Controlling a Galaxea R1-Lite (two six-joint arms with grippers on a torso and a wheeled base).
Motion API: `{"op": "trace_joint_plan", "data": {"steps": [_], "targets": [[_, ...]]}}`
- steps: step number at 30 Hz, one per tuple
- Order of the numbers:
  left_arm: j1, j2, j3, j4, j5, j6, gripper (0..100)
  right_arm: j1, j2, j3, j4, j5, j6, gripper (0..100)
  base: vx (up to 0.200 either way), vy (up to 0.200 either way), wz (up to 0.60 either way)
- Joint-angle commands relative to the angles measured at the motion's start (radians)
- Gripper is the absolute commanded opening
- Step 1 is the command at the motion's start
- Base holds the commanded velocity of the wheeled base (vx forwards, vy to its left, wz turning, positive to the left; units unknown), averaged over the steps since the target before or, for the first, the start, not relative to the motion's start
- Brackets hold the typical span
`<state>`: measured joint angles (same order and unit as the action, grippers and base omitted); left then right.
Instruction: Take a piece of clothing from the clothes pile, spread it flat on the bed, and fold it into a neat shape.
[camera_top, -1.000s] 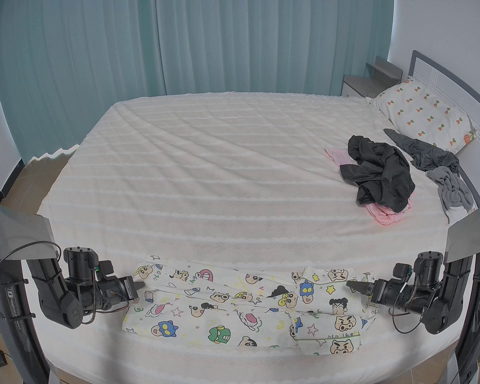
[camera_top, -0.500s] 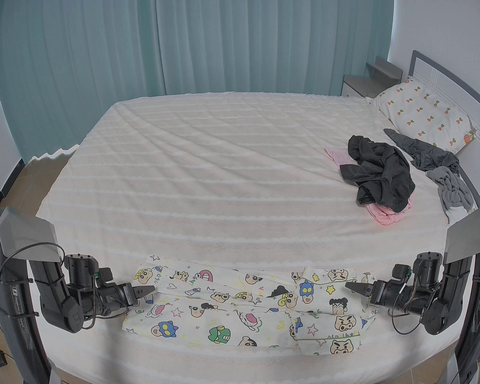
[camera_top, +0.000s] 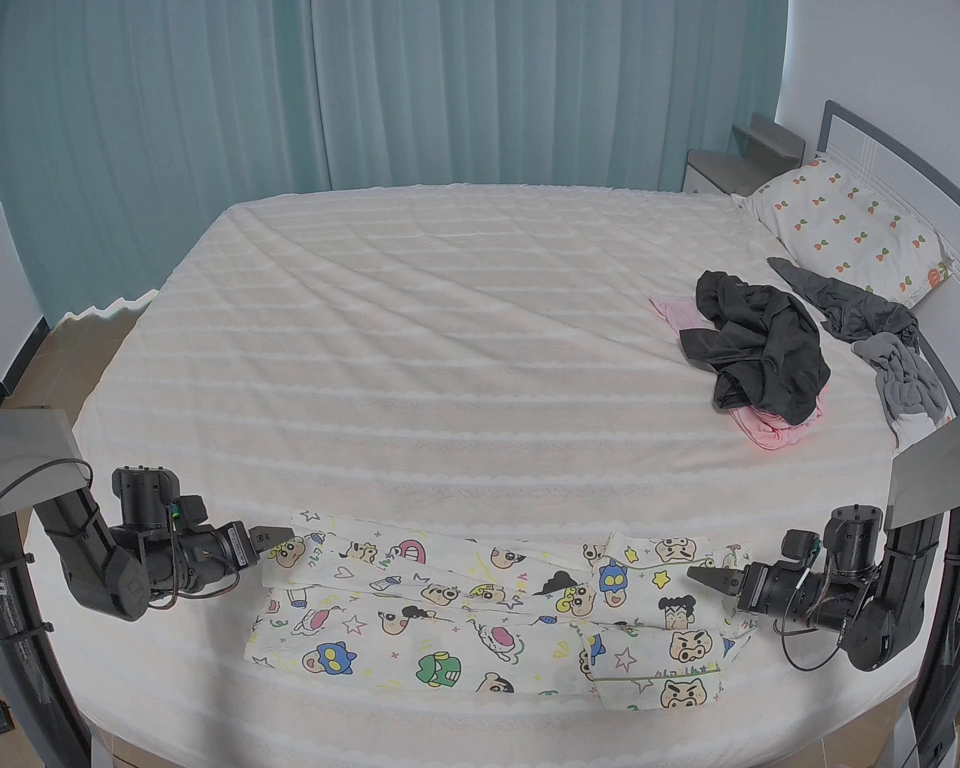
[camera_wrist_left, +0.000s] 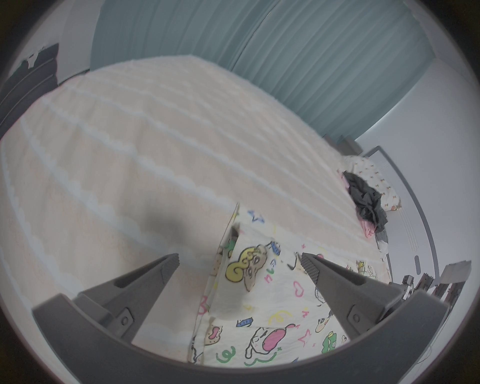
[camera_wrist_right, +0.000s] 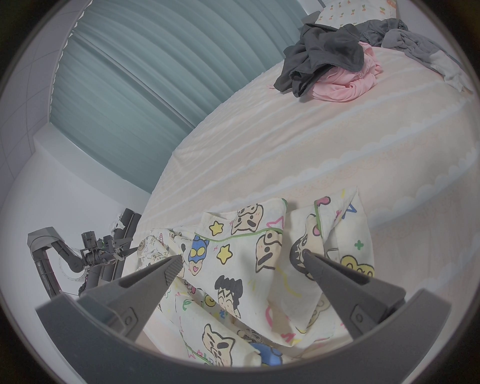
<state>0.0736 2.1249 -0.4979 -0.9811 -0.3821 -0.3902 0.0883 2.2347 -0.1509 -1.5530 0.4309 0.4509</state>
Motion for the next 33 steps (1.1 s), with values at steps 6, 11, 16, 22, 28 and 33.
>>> {"op": "trace_joint_plan", "data": {"steps": [6, 11, 16, 22, 28, 33], "targets": [[-0.048, 0.020, -0.307, 0.352, -0.004, -0.004, 100, 0.022, 0.008, 0.005, -0.013, -0.003, -0.008, 100, 0.000, 0.000, 0.00], [-0.064, 0.033, -0.332, 0.361, -0.004, -0.007, 100, 0.028, 0.010, 0.008, -0.013, -0.004, -0.006, 100, 0.000, 0.000, 0.00], [-0.092, 0.032, -0.323, 0.367, -0.004, -0.038, 100, 0.028, 0.016, 0.007, -0.013, -0.006, -0.006, 100, 0.000, 0.000, 0.00], [-0.095, 0.029, -0.318, 0.367, -0.004, -0.058, 100, 0.028, 0.017, 0.007, -0.013, -0.006, -0.006, 100, 0.000, 0.000, 0.00], [-0.094, 0.000, -0.289, 0.367, -0.014, -0.119, 100, 0.025, 0.026, 0.002, -0.015, -0.007, -0.006, 100, 0.000, 0.000, 0.00], [-0.086, -0.005, -0.274, 0.367, -0.073, -0.137, 100, 0.027, 0.028, 0.004, -0.015, -0.007, -0.006, 100, 0.000, 0.000, 0.00]]}}
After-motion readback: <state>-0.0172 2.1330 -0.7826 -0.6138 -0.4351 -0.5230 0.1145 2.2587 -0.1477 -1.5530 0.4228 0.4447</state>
